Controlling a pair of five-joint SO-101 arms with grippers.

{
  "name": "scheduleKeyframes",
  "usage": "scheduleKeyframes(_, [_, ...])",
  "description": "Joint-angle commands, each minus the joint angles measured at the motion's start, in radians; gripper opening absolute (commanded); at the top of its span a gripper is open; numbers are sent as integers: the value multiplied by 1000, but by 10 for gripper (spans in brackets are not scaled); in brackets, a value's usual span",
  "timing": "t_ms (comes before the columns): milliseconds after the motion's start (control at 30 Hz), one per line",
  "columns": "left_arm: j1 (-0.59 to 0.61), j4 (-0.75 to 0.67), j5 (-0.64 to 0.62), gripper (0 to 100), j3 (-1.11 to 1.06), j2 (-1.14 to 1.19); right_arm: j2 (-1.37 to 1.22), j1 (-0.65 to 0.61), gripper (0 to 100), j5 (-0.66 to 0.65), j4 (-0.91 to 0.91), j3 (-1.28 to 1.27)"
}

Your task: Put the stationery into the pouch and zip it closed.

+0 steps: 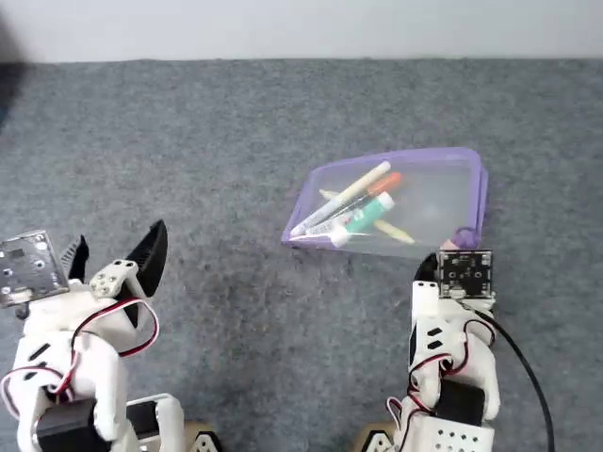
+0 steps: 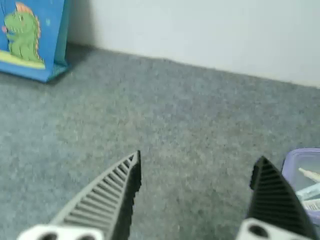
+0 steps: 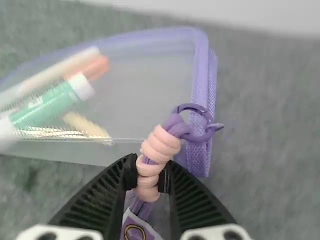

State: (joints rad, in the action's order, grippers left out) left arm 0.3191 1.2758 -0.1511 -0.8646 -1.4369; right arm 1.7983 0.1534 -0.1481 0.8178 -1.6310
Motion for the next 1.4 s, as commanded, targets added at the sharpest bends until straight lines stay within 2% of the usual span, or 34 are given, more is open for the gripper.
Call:
scheduleKeyframes(0, [5, 5, -37, 304, -28, -6, 15, -30, 12, 101, 71, 58])
scheduleKeyframes(133, [3, -8, -32, 165, -64, -6, 15, -111, 20, 167, 185, 118])
scheduleKeyframes(233, [3, -21, -32, 73, -88, -6, 15, -171, 102, 192, 232, 123])
scheduleKeyframes(367, [3, -17, -37, 59, -127, -6, 15, -193, 251, 198, 240, 121])
scheduleKeyframes(433, [3, -18, -37, 58, -150, -6, 15, -213, 284, 196, 245, 112])
scheduleKeyframes(533, [-2, -21, -37, 57, -185, -6, 15, -237, 284, 196, 268, 109])
scheduleKeyframes(700, [-91, -28, -37, 25, -265, -64, 15, -229, 284, 193, 328, 133])
scheduleKeyframes(800, [-164, -89, -35, 15, -367, -187, 15, -226, 284, 193, 366, 163])
scheduleKeyframes(933, [-232, -218, -29, 15, -572, -400, 15, -162, 283, 190, 400, 175])
scheduleKeyframes(1000, [-235, -278, -31, 15, -627, -388, 15, -110, 246, 190, 417, 175])
scheduleKeyframes(1167, [-244, -397, -31, 16, -708, -351, 15, -24, 20, 190, 421, 175])
scheduleKeyframes(1200, [-245, -416, -31, 16, -723, -351, 15, -16, 1, 190, 421, 173])
scheduleKeyframes(1267, [-258, -466, -29, 16, -768, -351, 15, -13, 44, 190, 421, 173])
scheduleKeyframes(1367, [-261, -528, -31, 16, -822, -347, 15, -21, 53, 190, 421, 173])
